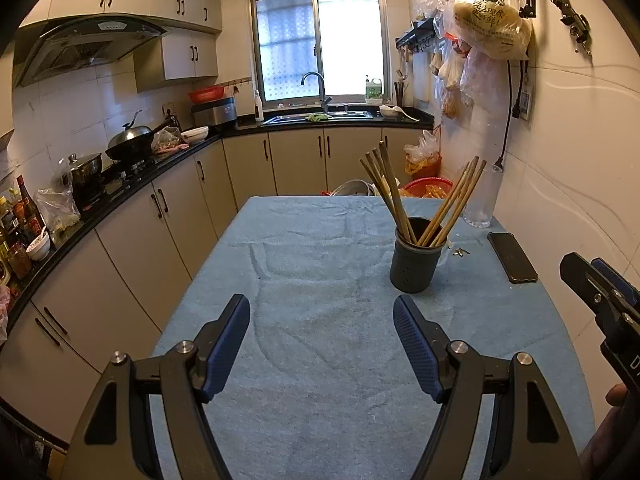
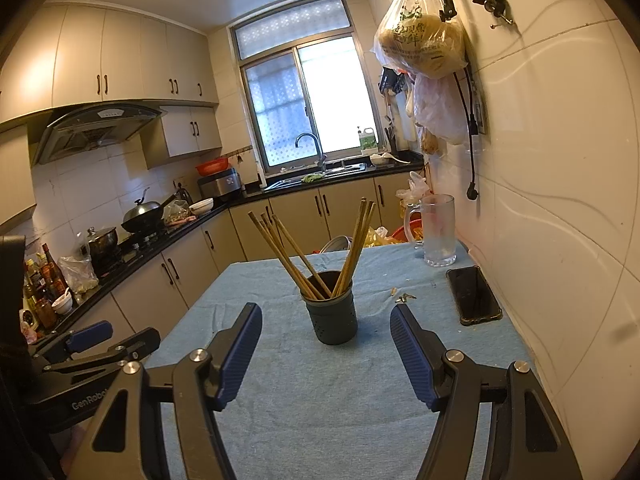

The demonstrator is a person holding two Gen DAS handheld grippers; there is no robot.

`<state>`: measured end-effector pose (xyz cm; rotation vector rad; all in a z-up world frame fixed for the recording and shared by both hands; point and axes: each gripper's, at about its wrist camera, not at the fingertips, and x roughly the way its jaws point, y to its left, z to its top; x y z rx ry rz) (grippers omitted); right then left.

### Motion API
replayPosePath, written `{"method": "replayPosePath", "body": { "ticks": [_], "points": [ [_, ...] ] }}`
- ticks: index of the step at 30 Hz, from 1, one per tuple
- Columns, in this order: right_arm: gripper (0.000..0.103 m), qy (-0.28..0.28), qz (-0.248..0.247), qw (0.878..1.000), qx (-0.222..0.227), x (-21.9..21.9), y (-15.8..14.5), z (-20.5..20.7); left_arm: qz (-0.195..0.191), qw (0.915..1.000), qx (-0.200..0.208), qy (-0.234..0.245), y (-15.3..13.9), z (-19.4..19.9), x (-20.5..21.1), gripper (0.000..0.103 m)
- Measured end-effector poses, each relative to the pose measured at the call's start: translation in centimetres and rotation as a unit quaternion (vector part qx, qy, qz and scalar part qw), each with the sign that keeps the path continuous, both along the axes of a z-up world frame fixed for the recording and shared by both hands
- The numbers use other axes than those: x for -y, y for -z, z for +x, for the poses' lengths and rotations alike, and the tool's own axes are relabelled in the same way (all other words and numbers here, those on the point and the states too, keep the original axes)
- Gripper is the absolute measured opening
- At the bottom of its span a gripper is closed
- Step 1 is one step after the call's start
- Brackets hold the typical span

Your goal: Organize utensils

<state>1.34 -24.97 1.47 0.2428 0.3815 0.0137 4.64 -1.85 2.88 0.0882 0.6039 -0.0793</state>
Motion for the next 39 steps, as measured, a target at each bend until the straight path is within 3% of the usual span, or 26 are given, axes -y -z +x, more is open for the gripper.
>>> {"method": "replayPosePath", "body": {
  "ticks": [39],
  "points": [
    [0.070,0.000,0.000,1.000,-0.005,-0.56,0.75,0.79,0.001,1.0000,0.001,-0.003,0.47,0.96,0.04,0.075]
  ]
}}
